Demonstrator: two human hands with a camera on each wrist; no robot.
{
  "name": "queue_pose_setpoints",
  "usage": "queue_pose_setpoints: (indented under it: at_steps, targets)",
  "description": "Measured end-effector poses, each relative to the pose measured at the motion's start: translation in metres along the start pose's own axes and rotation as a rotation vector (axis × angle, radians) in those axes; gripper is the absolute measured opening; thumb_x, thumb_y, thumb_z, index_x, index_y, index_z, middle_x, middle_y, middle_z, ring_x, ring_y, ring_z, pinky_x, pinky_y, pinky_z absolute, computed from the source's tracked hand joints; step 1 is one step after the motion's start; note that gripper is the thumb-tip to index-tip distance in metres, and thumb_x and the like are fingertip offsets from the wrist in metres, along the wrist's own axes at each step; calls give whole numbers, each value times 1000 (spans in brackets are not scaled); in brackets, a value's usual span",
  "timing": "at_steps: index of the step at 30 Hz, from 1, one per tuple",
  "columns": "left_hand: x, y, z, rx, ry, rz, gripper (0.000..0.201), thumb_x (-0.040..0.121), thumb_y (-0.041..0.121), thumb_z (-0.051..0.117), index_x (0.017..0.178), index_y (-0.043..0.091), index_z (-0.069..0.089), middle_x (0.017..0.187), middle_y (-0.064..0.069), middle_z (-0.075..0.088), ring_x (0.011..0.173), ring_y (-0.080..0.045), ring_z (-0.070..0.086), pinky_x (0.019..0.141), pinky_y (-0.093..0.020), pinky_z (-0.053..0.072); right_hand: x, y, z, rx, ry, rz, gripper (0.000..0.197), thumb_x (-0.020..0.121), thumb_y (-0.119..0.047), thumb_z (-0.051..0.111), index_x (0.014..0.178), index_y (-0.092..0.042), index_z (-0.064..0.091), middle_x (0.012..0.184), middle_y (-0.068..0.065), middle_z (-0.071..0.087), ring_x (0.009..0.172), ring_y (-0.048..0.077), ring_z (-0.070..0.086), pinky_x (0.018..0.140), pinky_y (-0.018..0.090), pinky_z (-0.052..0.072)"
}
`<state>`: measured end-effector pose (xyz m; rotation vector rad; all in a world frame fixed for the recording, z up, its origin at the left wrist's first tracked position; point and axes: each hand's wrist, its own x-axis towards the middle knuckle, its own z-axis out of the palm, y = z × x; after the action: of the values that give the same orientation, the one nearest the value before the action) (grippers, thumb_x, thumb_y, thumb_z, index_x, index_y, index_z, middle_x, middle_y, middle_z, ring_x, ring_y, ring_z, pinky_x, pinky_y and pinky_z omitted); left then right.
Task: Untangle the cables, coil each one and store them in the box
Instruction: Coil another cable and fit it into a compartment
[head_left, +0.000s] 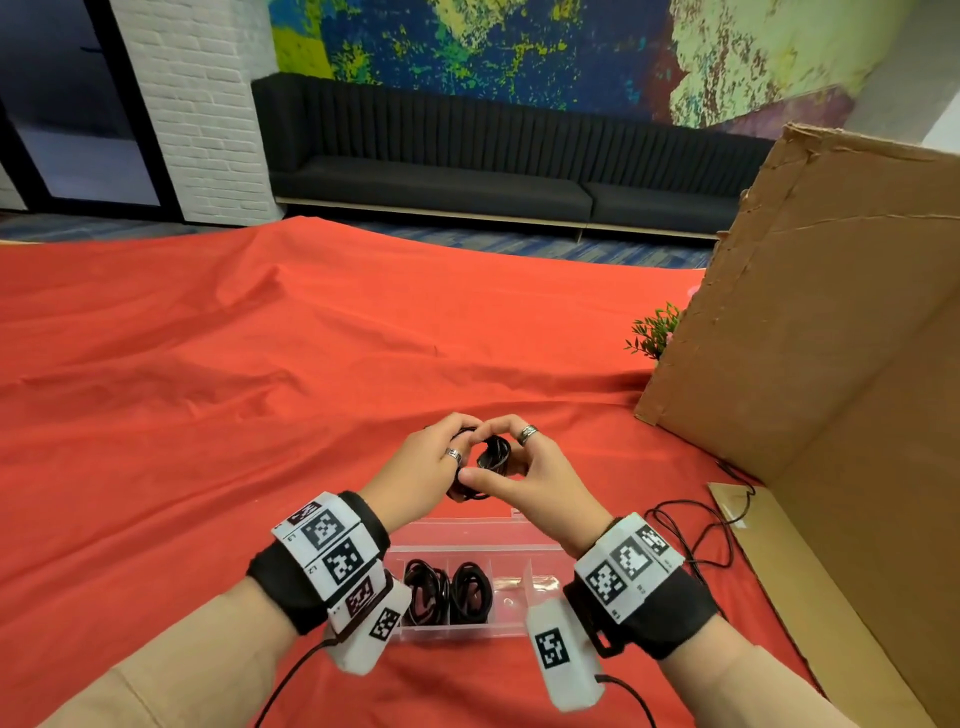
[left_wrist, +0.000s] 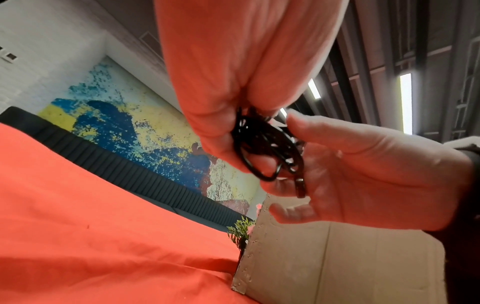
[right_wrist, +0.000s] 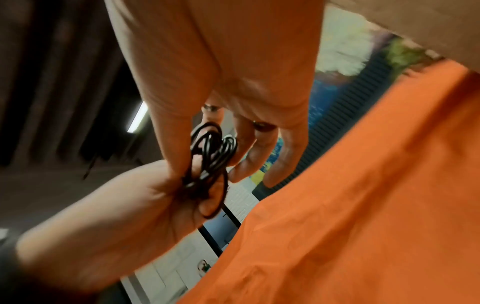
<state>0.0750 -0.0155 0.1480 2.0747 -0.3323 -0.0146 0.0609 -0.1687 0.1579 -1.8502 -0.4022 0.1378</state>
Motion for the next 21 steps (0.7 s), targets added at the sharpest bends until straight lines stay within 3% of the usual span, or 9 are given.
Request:
queue_pose_setpoints:
  at_steps: [2,4,6,8,11,15,17,19,21]
  targets:
    - [0,2,0,-43,26,4,23,98,9,37,105,18,56,80,1,57,59,1,53,52,-9,42,-1,1,3,-195,66,-63,15,81,-26,70,89,-29,57,81,-7,63,77,10,60,77,26,48]
    - [0,1,0,-91,54,-1,22,98,10,37,106,15,57,90,-6,59,68,-5,56,51,-10,46,-4,2,5,-348,177,-133,7,84,-32,64,87,-29,59,93,-8,58,88,9,56,80,28,46]
    - [-1,1,2,-116,73,-17,21,98,12,38,106,15,57,80,-8,54,60,-11,55,47,-16,49,-5,2,6,-542,292,-222,11,87,-34,59,87,-23,60,96,-6,51,91,12,52,70,30,47]
    - [-3,1,6,-109,97,-29,20,98,14,38,105,17,57,71,0,50,48,-5,53,47,-22,51,-1,0,5,-924,372,-365,16,85,-33,59,83,-17,60,87,-1,52,84,19,54,51,28,42]
    - [-5,2,15,-118,112,-51,19,98,14,39,106,16,56,74,6,52,50,-8,57,50,-24,53,0,0,7,-1320,333,-434,29,70,-29,77,77,-15,53,65,0,56,59,21,58,45,27,37]
    - [-6,0,27,-118,106,-71,17,98,13,40,106,16,55,82,7,54,63,-12,57,50,-14,49,-4,4,2,-1358,157,-328,56,52,-15,87,80,-16,39,52,-3,53,44,17,54,45,22,19]
    - [-5,-8,33,-50,90,-79,19,98,14,42,108,15,58,88,5,57,77,-16,57,61,-12,42,-12,4,-6,-1263,87,-291,36,72,-15,76,86,-13,43,61,1,59,54,22,58,49,25,22]
    - [-6,-17,40,23,63,-107,22,98,18,42,112,16,59,93,3,58,87,-17,54,71,-22,37,-20,5,-11,-1027,-28,-148,10,95,-19,48,97,-10,44,79,7,61,73,30,57,56,32,30]
    - [-8,-27,52,38,53,-147,23,98,21,42,113,15,58,92,2,58,89,-18,53,73,-25,34,-29,20,-17,-822,-17,-80,10,98,-23,41,98,-13,43,71,-1,55,69,27,53,59,37,37]
